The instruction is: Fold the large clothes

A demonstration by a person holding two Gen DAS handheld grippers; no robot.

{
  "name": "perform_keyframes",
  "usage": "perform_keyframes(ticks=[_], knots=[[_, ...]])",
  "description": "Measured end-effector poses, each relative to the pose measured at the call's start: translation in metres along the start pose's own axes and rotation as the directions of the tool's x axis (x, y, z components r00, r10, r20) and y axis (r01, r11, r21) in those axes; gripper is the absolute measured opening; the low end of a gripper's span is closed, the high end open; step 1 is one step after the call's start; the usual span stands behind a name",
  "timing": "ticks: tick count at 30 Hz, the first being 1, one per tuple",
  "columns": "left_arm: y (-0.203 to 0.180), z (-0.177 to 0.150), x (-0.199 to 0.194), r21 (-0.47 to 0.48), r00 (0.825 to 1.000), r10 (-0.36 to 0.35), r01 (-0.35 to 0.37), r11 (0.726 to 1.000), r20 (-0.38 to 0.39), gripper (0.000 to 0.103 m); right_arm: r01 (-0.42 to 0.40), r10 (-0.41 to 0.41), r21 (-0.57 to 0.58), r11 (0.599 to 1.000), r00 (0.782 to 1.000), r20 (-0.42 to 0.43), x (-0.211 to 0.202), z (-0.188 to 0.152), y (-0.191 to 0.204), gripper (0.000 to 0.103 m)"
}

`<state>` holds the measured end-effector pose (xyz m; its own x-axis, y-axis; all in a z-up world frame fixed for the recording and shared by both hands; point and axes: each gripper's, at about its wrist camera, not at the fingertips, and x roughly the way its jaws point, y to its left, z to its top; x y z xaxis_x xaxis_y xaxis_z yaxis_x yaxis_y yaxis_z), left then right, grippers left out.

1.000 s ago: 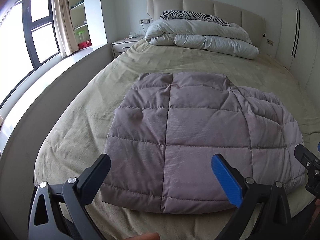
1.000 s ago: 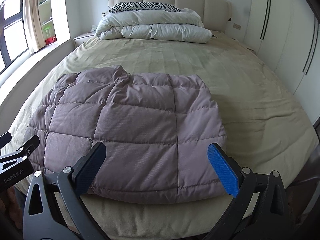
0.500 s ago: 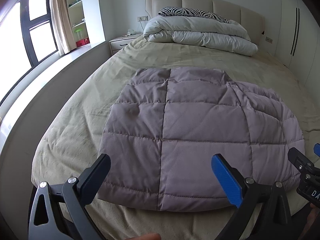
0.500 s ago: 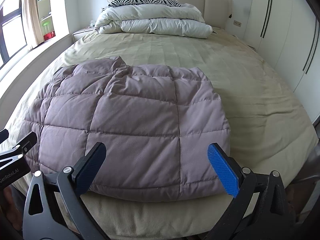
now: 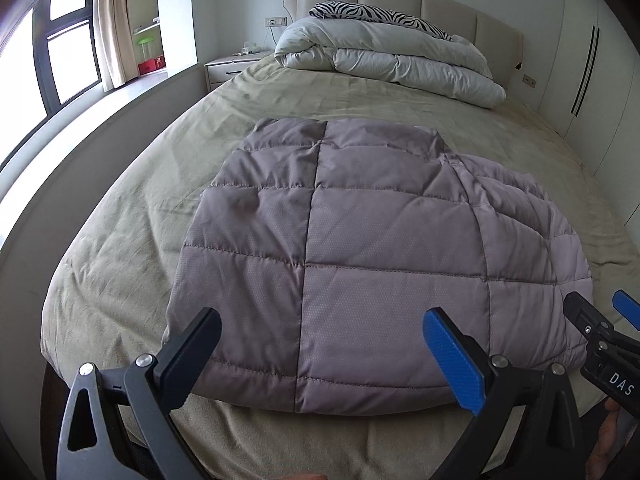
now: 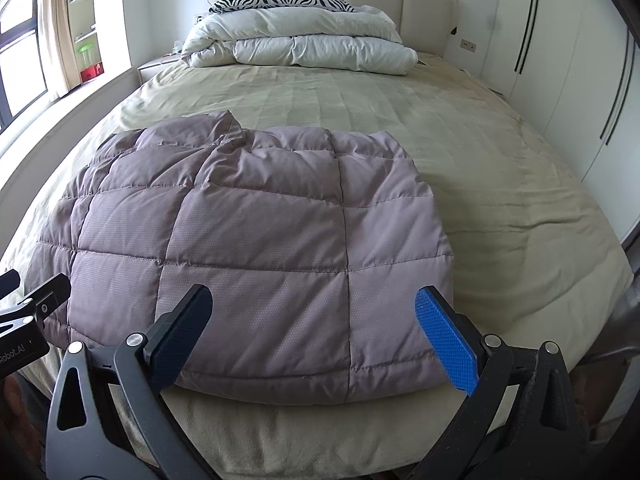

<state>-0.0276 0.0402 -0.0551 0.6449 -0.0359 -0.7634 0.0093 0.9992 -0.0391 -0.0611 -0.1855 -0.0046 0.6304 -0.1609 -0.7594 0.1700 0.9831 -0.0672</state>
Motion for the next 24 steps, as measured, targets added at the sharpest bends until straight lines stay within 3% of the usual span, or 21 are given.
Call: perform_keyframes(ticks=[24], knots=[[-0.0042, -0.0014, 0.0008, 0.012, 1.0, 0.002, -0.002, 1.0, -0.005, 0.103, 0.0, 0.0, 0.004, 1.0, 1.0, -0.01, 0.005, -0.0058, 0.0008, 0.103]])
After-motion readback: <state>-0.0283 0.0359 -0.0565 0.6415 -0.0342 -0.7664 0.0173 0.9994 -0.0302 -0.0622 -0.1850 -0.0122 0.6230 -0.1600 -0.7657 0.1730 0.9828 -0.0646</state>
